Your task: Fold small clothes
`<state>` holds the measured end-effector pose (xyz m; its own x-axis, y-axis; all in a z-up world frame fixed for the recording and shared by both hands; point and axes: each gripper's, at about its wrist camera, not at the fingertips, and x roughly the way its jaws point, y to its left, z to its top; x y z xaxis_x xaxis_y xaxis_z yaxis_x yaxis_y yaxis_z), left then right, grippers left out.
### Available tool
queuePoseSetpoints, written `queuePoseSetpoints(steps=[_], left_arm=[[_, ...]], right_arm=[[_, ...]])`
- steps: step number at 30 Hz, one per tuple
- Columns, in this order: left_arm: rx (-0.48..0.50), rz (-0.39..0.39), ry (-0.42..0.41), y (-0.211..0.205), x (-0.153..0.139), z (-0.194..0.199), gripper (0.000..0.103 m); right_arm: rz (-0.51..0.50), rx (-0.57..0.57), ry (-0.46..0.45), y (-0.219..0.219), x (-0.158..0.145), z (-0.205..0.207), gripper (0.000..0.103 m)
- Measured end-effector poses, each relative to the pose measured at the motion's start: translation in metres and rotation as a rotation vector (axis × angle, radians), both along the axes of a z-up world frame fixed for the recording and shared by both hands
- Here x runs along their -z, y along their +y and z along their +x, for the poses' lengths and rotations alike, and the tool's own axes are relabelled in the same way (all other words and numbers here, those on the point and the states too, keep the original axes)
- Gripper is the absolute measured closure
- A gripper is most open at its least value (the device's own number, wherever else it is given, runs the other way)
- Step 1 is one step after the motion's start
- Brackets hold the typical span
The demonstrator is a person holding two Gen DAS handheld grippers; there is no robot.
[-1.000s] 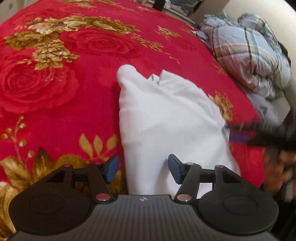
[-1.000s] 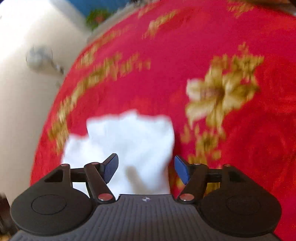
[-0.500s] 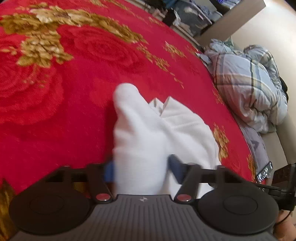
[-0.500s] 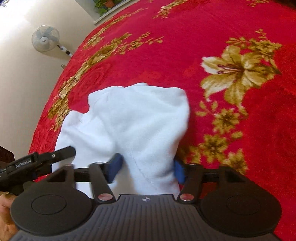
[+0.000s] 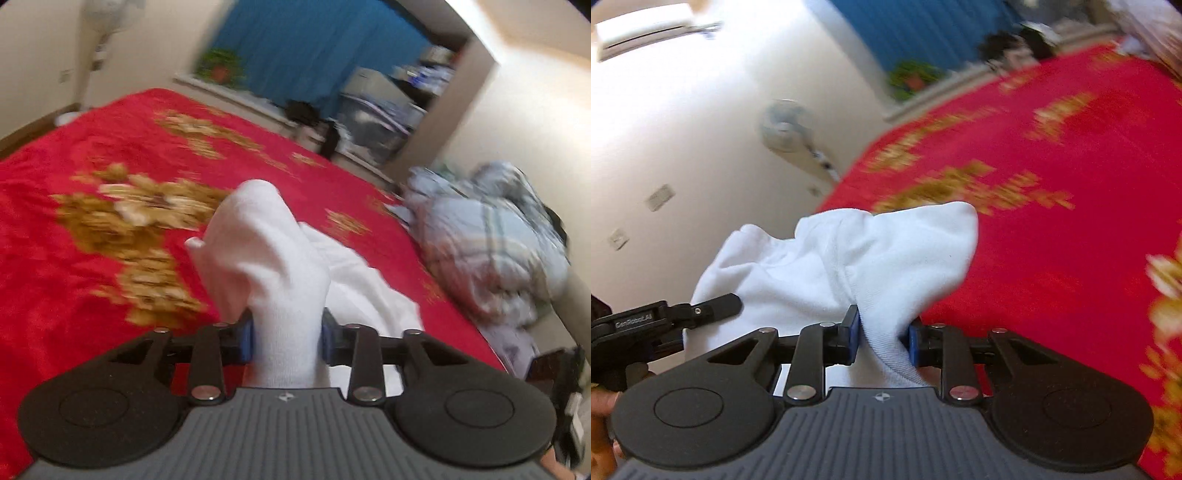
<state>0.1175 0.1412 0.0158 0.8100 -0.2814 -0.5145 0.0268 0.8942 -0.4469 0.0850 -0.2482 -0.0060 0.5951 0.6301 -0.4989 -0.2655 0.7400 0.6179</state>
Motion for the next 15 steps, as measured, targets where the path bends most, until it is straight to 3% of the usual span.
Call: queuePoseSetpoints(steps=[2, 5, 8, 10, 13, 15], left_arm=[[-0.092, 0.043, 0.078, 0.021, 0.002, 0.004, 0.056], [-0.131, 0.108, 0.154, 0.041, -0.006, -0.007, 0.056], [-0.080, 0.162, 0.168, 0.040, -0.011, -0.029, 0.052], [-0.054, 0.139, 0.188, 0.035, -0.002, -0.041, 0.050], [0.018, 0.102, 0.222, 0.019, 0.026, -0.052, 0.048], [0.054, 0.153, 0.306, 0.004, 0.052, -0.046, 0.048]], right_arm=[[-0.024, -0.023, 0.007, 0.018, 0.002, 0.011, 0.063], [-0.133, 0.016, 0.099, 0.032, 0.020, 0.028, 0.061], [-0.184, 0.074, 0.154, 0.028, 0.026, 0.036, 0.061], [-0.165, 0.050, 0.149, 0.026, 0.022, 0.034, 0.060], [-0.166, -0.049, 0.125, 0.031, 0.019, 0.023, 0.045], [-0.256, -0.099, 0.172, 0.039, 0.031, 0.015, 0.044]])
